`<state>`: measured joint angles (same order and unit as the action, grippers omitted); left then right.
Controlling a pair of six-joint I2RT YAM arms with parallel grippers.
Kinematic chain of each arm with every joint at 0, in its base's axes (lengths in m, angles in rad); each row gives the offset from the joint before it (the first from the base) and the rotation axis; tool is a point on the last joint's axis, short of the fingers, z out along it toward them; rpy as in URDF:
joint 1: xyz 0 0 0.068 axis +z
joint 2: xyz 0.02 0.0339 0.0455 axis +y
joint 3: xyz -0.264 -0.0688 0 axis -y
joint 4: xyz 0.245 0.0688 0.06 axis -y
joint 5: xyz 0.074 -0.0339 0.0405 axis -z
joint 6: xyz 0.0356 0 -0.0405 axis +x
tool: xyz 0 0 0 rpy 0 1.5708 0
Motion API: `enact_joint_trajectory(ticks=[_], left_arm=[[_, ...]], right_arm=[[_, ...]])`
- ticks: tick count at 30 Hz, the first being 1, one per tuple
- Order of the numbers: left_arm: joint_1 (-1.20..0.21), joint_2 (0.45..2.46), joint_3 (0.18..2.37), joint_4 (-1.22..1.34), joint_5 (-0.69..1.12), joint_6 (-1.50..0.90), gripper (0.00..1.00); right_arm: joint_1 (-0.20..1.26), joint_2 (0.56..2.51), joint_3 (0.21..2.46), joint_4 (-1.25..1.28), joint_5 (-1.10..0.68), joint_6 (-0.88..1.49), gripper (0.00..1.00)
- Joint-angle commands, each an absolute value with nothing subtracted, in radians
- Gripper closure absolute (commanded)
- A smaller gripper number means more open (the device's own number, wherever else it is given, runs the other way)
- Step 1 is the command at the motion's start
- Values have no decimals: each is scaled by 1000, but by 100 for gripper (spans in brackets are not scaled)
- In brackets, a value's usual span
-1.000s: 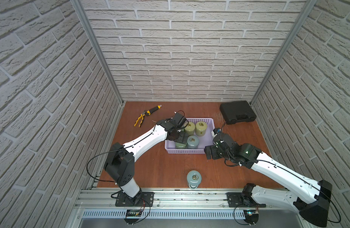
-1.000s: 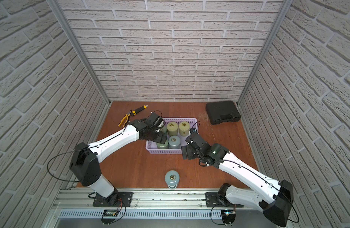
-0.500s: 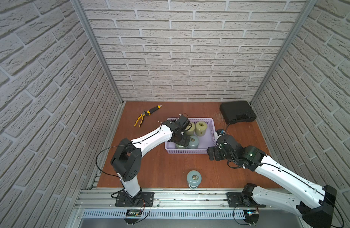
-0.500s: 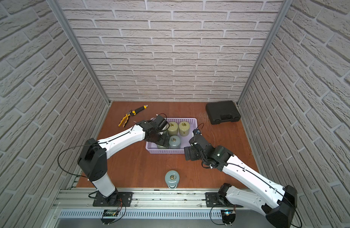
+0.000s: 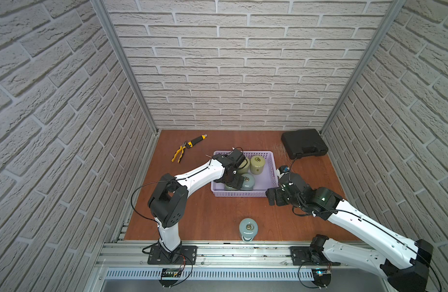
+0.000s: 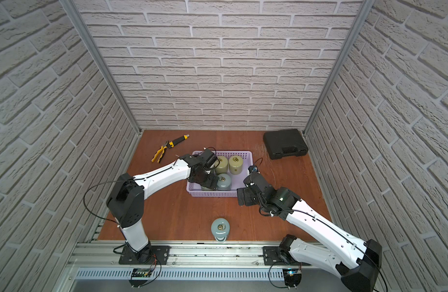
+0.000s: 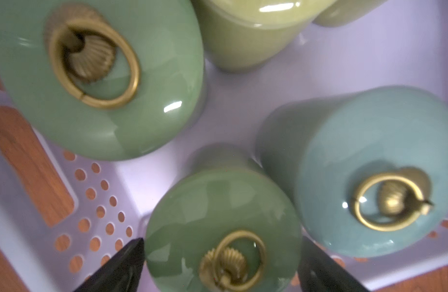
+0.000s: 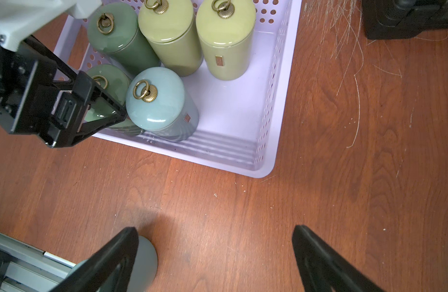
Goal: Take the tea canister out of the basket
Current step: Pick up the tea canister from the basket.
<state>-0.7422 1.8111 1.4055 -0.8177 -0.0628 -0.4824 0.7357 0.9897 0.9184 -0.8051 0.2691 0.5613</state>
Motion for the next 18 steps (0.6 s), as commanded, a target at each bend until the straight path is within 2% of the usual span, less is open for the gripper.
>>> enact_joint_trajectory(ticks=[1,15,18], left_arm=[[-745,1827,1433,-840,-65,-463,5],[-740,1861,1450,-840,-58,-458,8],[-737,1860,1448,-840,-57,-457,13]], right_arm=[[727,968,901,-804,277,567,0],[722,951,896,-813,279,566,0],[721,946,894,-813,279,567,0]])
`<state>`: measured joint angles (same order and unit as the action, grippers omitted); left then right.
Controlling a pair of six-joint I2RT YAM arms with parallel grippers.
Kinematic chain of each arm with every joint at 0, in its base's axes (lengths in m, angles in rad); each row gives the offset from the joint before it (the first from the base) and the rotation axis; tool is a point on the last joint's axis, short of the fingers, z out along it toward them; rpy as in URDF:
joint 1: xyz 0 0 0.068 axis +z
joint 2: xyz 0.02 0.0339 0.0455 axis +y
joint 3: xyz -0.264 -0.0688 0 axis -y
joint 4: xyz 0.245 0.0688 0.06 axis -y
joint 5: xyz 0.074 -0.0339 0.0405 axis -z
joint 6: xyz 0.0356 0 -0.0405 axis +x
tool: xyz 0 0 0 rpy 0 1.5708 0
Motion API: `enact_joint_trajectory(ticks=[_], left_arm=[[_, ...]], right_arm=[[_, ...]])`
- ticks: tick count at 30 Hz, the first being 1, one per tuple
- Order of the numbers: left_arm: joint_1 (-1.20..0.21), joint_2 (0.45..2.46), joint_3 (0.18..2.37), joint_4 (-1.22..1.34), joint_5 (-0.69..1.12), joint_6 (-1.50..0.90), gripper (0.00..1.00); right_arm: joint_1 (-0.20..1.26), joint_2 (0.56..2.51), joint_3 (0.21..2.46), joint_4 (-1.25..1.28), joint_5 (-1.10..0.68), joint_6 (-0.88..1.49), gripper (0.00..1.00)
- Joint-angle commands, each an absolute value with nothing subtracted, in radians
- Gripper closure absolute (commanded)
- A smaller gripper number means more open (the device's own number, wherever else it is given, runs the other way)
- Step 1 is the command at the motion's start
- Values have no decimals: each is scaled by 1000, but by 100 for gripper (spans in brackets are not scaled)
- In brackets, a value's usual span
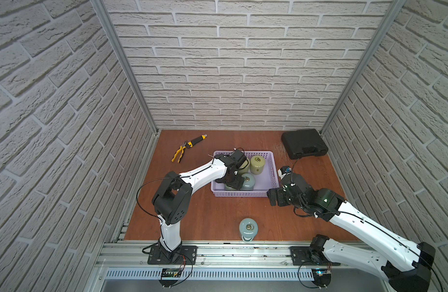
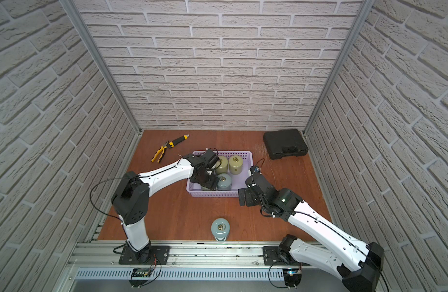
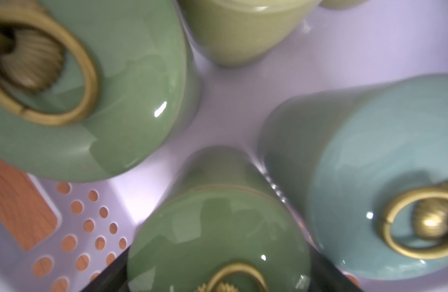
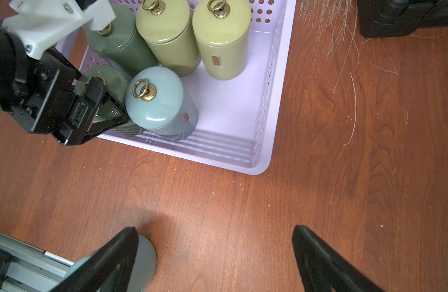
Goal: Take the tea canister out of the basket
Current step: Pick up the tea canister from the basket.
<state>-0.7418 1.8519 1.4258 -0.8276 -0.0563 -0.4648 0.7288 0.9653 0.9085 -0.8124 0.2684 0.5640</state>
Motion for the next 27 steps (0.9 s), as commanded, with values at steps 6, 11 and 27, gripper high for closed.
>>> enact_joint_trajectory(ticks=[6,11,27], left_arm=[[-736,1851,1443,-839,-61,-457,33],[-736,1841,1440,-840,-67,-462,38],[-726,1752,1498,-911,-115,-471,45]], right_arm=[[721,941,890,-818,278,572,0],[719,934,890,-823,279,574,0],[719,930,894,-839,270,574,0]])
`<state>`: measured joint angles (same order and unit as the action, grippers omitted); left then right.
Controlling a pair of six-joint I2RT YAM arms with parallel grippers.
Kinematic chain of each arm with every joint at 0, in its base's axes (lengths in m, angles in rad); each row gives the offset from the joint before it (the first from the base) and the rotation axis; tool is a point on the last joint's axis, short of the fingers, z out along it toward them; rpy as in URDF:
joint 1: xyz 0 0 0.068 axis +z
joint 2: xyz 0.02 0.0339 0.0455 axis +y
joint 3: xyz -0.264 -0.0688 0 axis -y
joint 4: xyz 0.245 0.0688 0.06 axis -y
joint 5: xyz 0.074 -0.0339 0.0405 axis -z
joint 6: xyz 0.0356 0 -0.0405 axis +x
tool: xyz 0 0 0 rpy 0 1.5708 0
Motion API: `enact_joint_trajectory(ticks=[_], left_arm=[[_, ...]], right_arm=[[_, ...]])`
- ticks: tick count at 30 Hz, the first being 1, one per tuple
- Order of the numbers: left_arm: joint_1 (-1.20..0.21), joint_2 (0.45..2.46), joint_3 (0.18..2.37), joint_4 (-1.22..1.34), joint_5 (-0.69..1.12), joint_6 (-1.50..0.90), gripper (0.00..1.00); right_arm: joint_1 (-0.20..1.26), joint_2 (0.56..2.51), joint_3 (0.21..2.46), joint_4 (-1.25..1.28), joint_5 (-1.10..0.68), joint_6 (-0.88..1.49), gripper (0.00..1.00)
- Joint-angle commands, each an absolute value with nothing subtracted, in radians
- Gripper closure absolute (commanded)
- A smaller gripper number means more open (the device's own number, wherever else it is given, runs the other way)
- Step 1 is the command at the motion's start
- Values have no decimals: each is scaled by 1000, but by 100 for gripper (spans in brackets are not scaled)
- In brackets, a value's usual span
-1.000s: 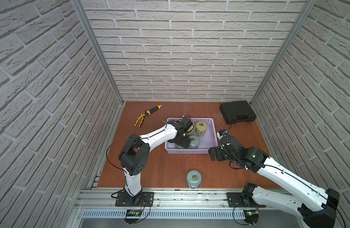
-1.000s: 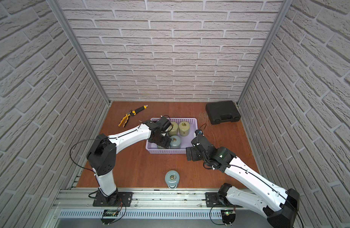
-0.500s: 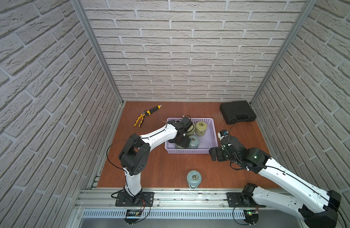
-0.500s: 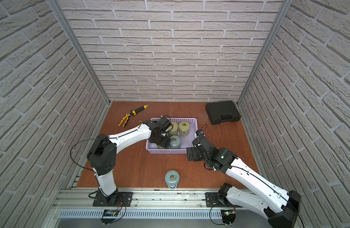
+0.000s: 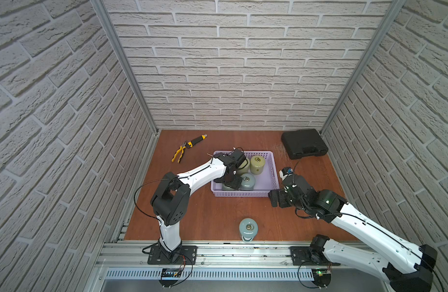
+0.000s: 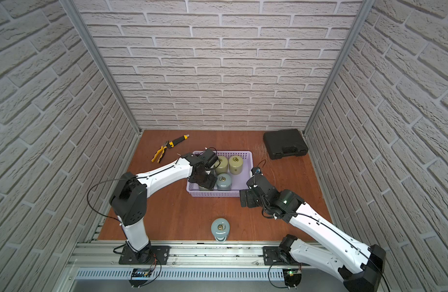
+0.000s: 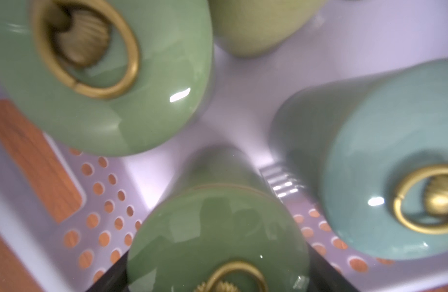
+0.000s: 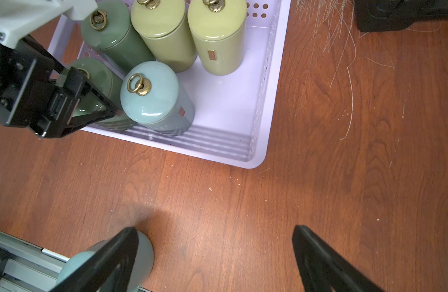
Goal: Take the tea canister out of the basket
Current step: Pick up the tea canister from the basket.
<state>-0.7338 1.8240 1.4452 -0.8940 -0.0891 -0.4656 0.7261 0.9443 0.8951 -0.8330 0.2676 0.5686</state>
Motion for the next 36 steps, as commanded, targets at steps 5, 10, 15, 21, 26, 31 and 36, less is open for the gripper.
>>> enact_joint_trajectory(ticks=[5,10,15,21,26,31,36], left_arm=[[-724,1723,1527,-943,-122,-472,46],[-721,1695,1551,-973,-126,-474,47],[-720,1670,1555,-988,-127,-478,48],[-721,1639,1539,-987,-130,-493,48],[-722,1609,1530,-989,-135,-503,49],[-729,1578,1518,-999,-138,-511,49],[-744,1535,1482,-1000,-142,-521,49]], right_arm=[[718,941,902,-842,262,569,0],[719,955,916,-841,253,568,0],[718,962,927,-840,249,563,0],[719,954,924,-843,250,564,0],[719,950,922,-845,247,563,0],[718,955,922,-844,244,565,0],[719,966,926,-843,245,566,0]])
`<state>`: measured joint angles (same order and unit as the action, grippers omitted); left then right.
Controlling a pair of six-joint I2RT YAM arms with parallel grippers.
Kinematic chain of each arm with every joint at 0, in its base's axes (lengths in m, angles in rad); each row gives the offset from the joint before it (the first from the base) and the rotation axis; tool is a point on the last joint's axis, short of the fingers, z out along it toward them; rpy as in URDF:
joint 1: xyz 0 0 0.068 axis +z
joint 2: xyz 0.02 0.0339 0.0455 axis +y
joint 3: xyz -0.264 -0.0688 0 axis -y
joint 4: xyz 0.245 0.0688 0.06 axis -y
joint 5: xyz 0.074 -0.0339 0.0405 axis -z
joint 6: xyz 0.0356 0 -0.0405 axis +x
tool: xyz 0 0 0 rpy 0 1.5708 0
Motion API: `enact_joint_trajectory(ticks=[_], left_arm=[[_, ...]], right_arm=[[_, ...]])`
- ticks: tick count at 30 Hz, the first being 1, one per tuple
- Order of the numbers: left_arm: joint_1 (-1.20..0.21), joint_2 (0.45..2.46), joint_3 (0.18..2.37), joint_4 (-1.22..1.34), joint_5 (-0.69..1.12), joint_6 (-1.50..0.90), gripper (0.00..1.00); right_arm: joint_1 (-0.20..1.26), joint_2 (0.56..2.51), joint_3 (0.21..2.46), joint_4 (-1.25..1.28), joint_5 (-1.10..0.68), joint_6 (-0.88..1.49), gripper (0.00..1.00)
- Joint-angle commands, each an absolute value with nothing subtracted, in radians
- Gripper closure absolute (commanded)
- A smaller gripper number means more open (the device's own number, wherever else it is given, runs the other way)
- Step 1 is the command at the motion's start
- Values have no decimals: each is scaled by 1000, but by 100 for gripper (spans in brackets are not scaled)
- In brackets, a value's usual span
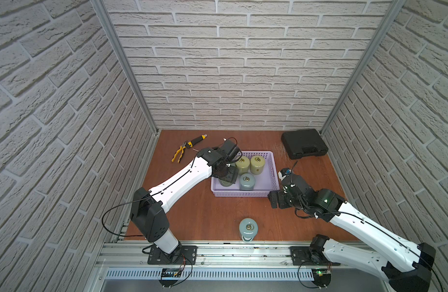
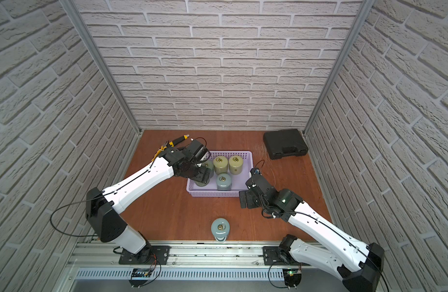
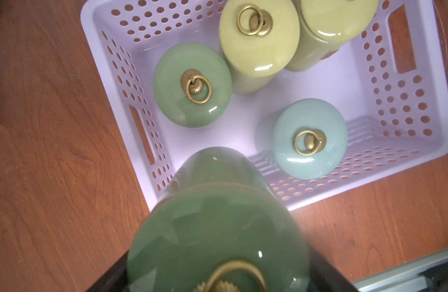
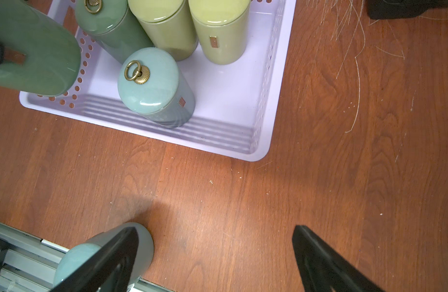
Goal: Take the tea canister out of the basket
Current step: Pick up the tea canister from the basket, then place the tea canister at the center of the board.
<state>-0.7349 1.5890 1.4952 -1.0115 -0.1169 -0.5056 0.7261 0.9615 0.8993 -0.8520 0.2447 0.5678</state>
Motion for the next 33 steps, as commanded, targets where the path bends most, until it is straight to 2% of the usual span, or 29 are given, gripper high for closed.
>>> enact_joint_trajectory(ticks=[1,33], left_arm=[[-748,1525,1472,-999,-143,-525,49],[-1014,1299,1212,-1008,-229,-746,50]], right_arm=[[718,970,929,-842,246,566,0],[719,1055,976,-811,274,545,0]])
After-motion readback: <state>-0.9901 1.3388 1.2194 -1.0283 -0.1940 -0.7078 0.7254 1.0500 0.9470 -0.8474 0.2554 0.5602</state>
